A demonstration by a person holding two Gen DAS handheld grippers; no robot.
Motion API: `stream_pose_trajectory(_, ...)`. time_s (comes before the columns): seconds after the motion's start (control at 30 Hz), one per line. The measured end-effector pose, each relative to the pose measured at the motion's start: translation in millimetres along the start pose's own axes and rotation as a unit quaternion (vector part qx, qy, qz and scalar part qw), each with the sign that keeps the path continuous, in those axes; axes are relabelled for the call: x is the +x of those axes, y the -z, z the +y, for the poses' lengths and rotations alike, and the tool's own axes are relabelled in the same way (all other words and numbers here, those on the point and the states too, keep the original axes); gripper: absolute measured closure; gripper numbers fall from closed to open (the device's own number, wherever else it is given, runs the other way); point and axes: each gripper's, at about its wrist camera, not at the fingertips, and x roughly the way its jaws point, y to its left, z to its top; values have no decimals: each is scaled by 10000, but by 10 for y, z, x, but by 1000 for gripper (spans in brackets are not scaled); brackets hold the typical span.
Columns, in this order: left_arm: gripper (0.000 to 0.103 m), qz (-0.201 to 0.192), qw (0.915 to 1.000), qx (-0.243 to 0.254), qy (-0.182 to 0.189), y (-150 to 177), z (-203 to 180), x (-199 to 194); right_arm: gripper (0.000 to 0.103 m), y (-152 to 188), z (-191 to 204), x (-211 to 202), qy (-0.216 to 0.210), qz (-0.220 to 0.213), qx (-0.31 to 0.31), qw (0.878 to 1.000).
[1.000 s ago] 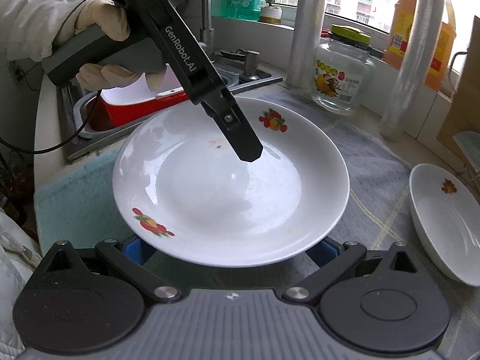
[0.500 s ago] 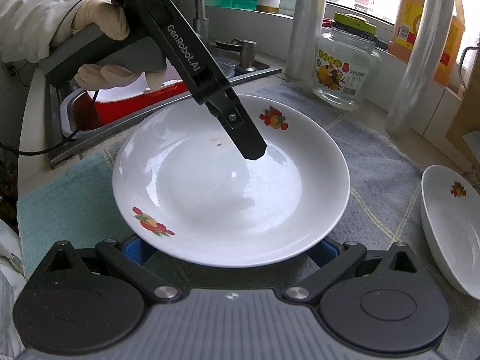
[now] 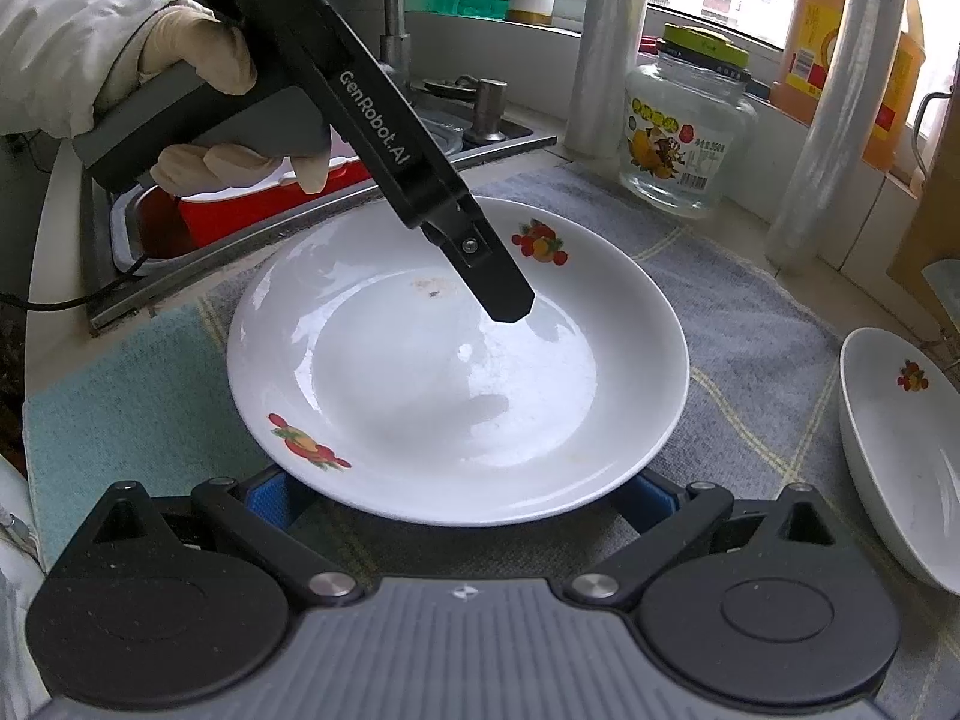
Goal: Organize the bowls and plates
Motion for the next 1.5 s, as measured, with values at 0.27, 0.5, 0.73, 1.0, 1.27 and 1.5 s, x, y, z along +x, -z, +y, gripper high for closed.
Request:
stream_pose_trajectory(0.27, 9, -541, 9973, 249, -440, 23, -164, -352, 0, 65, -90, -265, 304, 51, 295, 9991)
stream_pose_trajectory(0.5, 8, -1100, 9905, 726, -378, 10, -762, -575, 0, 194, -239, -625, 906, -87, 993, 9909)
stream_pose_trajectory(0.73, 8, -1060, 9914, 766, -19, 126, -1309, -429, 0, 505, -423, -1026, 1743, -40, 1585, 9718)
stream_pose_trajectory(1.0, 8, -721, 9928, 881, 373, 212, -1872, -88, 0, 1006, -698, -1583, 2373, -48, 2288, 9441)
stream_pose_trajectory(1.27, 8, -394, 9885, 1381, 484, 269, -2370, 299, 0, 1368, -913, -1905, 2528, -62, 2603, 9318)
stream_pose_trajectory(1.5, 7, -235, 9837, 1740, 375, 291, -2653, 584, 0, 1565, -1124, -2004, 2523, 13, 2813, 9259)
